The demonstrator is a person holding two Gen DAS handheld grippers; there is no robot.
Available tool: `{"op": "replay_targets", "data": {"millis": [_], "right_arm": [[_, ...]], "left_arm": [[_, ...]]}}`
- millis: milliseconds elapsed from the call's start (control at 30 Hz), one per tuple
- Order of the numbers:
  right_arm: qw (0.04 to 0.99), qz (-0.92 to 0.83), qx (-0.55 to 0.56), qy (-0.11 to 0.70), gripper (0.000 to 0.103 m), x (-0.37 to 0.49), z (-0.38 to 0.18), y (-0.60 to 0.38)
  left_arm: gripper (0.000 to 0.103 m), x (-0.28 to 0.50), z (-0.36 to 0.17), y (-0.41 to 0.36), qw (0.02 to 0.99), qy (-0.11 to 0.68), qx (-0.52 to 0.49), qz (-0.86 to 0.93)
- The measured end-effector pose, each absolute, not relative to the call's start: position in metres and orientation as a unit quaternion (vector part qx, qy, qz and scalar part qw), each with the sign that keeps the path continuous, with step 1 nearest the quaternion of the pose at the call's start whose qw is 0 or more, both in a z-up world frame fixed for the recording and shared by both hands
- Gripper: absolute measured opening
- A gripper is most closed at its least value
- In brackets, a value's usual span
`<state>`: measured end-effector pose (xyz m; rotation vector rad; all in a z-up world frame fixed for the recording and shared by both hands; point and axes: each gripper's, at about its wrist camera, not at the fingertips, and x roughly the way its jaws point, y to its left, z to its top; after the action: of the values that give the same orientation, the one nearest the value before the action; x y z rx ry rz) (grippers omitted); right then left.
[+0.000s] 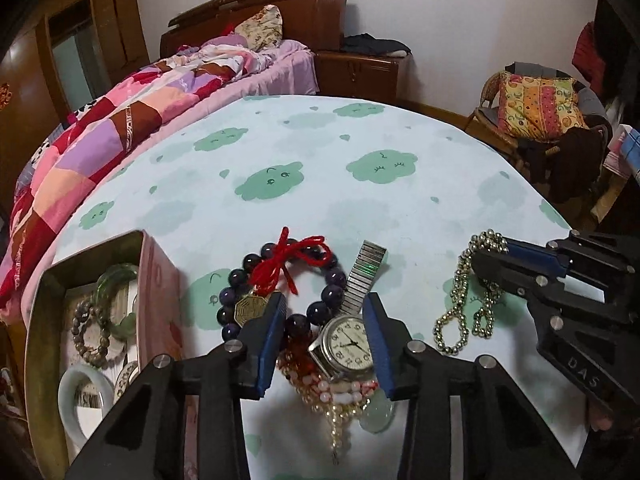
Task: Organize jewelry
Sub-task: 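Grasp the red-tied bead bracelet with the left tool while the right tool holds the gold chain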
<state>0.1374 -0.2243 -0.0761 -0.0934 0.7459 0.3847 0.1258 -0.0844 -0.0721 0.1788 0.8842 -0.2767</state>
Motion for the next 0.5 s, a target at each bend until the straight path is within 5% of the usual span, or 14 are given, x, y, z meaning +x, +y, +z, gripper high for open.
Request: {"op": "replay_targets", "data": {"millis": [300, 500], "right_arm": [[0.911, 0.186, -0.047, 0.364, 0.013, 0.138, -0.076, -0.225], [0.910, 0.188, -0.048, 0.366, 0.013, 0.140, -0.078, -0.224]], "left_arm": [[0.041, 0.139, -0.078, -0.088, 0.880, 0.440, 0.093, -0.151], [0.022, 0.150, -0.083, -0.082, 0.873, 0.455, 0.080, -0.153]]}}
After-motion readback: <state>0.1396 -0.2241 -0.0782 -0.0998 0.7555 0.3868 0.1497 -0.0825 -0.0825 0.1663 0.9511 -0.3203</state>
